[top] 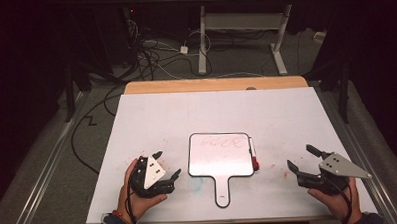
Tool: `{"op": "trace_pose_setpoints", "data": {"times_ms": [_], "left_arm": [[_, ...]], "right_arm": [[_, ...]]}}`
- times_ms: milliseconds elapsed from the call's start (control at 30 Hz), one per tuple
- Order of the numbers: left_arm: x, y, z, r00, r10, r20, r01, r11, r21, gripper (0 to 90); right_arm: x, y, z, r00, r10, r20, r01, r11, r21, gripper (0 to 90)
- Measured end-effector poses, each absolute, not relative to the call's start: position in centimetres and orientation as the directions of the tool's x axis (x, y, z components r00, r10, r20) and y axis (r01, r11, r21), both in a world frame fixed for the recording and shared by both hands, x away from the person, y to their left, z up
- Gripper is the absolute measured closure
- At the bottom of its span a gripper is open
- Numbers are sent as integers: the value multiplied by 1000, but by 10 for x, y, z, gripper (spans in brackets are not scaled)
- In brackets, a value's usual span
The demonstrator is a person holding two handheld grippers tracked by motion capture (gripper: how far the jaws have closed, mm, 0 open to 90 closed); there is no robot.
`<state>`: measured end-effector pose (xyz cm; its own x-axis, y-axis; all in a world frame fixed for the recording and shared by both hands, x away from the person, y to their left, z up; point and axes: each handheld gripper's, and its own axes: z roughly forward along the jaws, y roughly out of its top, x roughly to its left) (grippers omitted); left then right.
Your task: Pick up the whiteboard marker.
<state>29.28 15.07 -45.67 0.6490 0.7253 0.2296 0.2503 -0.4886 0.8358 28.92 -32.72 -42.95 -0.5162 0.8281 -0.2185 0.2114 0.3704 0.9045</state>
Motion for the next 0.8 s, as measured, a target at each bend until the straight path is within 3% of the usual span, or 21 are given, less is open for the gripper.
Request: {"op": "trace_pose_setpoints", "data": {"times_ms": [800], "left_arm": [[301, 155, -460, 682, 701, 208, 255, -495, 831, 192]], "right_arm": [[294, -317, -437, -600, 775, -198, 289, 441, 850, 273]]}}
